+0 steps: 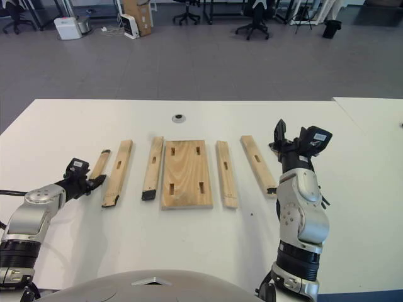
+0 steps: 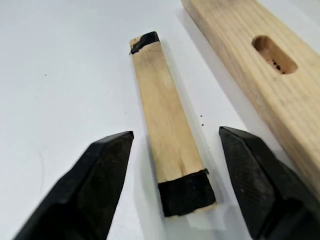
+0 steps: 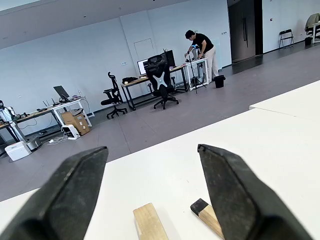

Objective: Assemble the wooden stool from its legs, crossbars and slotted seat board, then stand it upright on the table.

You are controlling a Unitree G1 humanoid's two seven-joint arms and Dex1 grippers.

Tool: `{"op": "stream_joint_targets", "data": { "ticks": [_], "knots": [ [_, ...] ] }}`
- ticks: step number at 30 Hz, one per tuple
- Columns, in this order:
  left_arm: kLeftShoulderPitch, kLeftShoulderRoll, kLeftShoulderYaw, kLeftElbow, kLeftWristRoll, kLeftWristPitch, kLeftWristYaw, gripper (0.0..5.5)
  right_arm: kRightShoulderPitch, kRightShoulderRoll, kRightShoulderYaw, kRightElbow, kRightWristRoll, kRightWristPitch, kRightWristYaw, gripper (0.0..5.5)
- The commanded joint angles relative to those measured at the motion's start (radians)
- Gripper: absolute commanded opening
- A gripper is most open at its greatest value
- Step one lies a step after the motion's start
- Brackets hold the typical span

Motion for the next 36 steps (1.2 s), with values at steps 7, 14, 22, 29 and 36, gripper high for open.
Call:
{"op": "stream_joint_targets", "data": {
  "ticks": [7, 14, 22, 29, 36],
  "knots": [
    [0.136, -0.073, 0.028, 0.371, -0.035, -0.101, -0.027, 1.70, -0.022, 0.009, 0.007, -0.006, 0.001, 0.006, -0.018, 3.32],
    [-0.048, -0.071, 0.134, 0.572, -0.122, -0.391, -0.063, 1.30, -0.039, 0.023, -0.002, 0.002, 0.044, 0.010, -0.010, 3.32],
    [-0.239, -0.205, 0.074, -0.181, -0.509, -0.365, -0.234, 1.30, -0.248, 0.262, 0.078, -0.009, 0.553, 0.145, -0.029, 3.32],
    [-0.180, -0.202, -0.142, -0.260, -0.335, -0.433, -0.323, 1.30, -0.283, 0.327, 0.179, -0.047, 0.768, 0.208, -0.119, 3.32],
    [-0.196, -0.196, -0.153, -0.231, -0.290, -0.471, -0.339, 1.30, -0.247, 0.293, 0.236, -0.055, 0.862, 0.232, -0.192, 2.58]
  ]
}}
